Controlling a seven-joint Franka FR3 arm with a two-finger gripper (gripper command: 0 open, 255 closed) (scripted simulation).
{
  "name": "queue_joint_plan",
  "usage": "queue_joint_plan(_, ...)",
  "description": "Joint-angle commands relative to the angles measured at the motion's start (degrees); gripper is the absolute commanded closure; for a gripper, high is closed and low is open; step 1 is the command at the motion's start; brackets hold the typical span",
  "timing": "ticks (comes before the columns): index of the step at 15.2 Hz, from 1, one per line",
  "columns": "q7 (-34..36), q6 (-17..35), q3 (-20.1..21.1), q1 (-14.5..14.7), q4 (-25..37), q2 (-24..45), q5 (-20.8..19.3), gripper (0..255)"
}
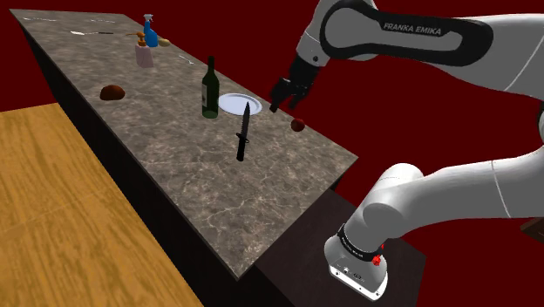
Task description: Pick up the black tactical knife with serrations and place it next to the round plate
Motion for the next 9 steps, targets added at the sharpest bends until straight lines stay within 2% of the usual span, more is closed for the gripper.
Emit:
queue_joint_plan(1,-1.1,5.0,-0.8,-0.3,-2.7,1.5,0.2,0)
queue_joint_plan(9,-5.5,24.0,-3.7,0.1,-6.8,14.5,3.2,0)
